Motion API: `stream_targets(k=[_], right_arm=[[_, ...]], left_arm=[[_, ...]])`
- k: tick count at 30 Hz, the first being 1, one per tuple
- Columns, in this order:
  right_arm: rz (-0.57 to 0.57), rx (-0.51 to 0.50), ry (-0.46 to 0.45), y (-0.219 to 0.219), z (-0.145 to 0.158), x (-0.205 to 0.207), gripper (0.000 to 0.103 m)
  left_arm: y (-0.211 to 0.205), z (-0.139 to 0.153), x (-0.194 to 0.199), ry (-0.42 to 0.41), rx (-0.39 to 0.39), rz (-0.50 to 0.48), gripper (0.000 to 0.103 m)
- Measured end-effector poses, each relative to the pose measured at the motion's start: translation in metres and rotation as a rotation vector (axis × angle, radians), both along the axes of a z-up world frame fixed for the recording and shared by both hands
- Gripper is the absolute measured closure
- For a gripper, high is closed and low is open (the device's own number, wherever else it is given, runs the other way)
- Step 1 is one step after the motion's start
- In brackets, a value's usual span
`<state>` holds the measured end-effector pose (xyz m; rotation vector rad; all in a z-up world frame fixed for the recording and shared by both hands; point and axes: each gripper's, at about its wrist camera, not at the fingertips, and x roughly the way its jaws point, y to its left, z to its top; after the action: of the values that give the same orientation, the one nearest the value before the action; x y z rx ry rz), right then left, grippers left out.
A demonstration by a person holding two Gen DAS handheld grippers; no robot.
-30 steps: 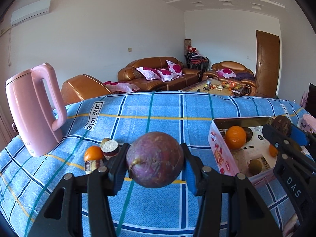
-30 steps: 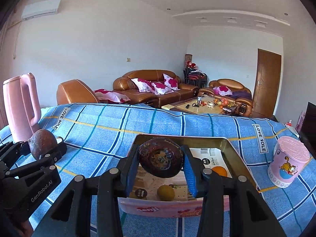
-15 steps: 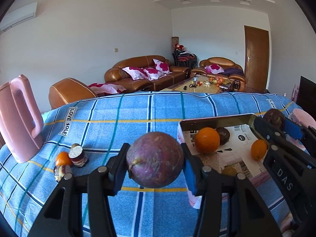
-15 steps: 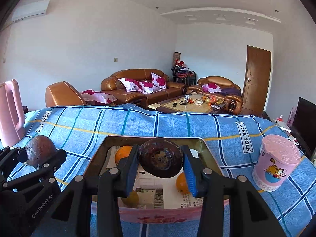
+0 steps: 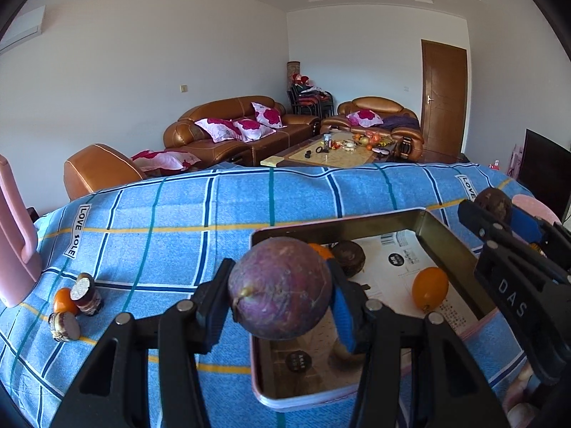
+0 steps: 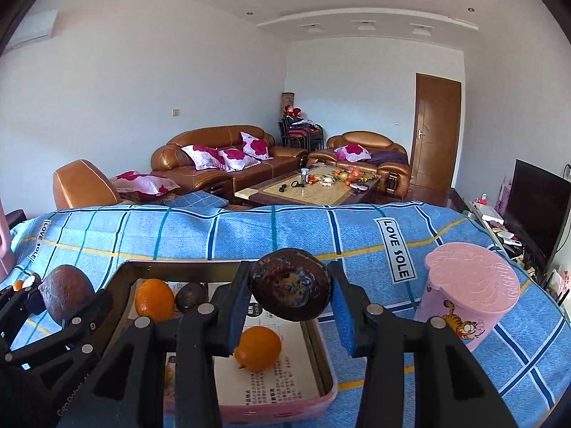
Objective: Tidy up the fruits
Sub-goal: 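Carry the passion fruit and mangosteen over the tin box with both grippers, then open the left gripper over the box while the right gripper releases the mangosteen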
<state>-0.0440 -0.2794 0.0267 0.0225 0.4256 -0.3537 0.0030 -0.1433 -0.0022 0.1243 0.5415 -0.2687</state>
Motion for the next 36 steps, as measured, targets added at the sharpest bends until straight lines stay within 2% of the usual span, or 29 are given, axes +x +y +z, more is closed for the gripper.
stream_targets(k=[6,12,17,23,27,29,31,32,34,36], right_arm=[[0.003,-0.005,0.045,-0.006,-0.005,0.01,0.058],[0.038,0.032,0.097,-0.01,-0.01,0.02,0.058],[0.071,0.098,0.141,-0.017,-0.017,0.029,0.058],[0.119,0.124,0.161,-0.015,-0.021,0.033,0.058],[0.187,0.192,0.174,-0.016,-0.025,0.036,0.058],[0.228,0.27,0.19,-0.019,-0.03,0.039,0.053],[0.264,0.307,0.182,-0.017,-0.031,0.039,0.046],[0.269,0.303,0.175,-0.015,-0.03,0.038,0.039],[0.262,0.279,0.154,-0.011,-0.026,0.035,0.031],[0.242,0.255,0.125,-0.01,-0.023,0.03,0.03]], left_arm=[[-0.021,-0.005,0.01,0.048,0.016,-0.032,0.051],[-0.035,-0.01,0.02,0.106,0.036,-0.078,0.051],[-0.038,-0.014,0.024,0.149,0.038,-0.102,0.051],[-0.037,-0.018,0.029,0.198,0.03,-0.105,0.051],[-0.037,-0.019,0.028,0.197,0.035,-0.103,0.05],[-0.037,-0.017,0.024,0.175,0.036,-0.113,0.047],[-0.04,-0.015,0.02,0.15,0.055,-0.114,0.037],[-0.041,-0.014,0.018,0.137,0.059,-0.116,0.032],[-0.039,-0.01,0.013,0.101,0.05,-0.118,0.011],[-0.035,-0.004,0.005,0.051,0.036,-0.104,0.003]])
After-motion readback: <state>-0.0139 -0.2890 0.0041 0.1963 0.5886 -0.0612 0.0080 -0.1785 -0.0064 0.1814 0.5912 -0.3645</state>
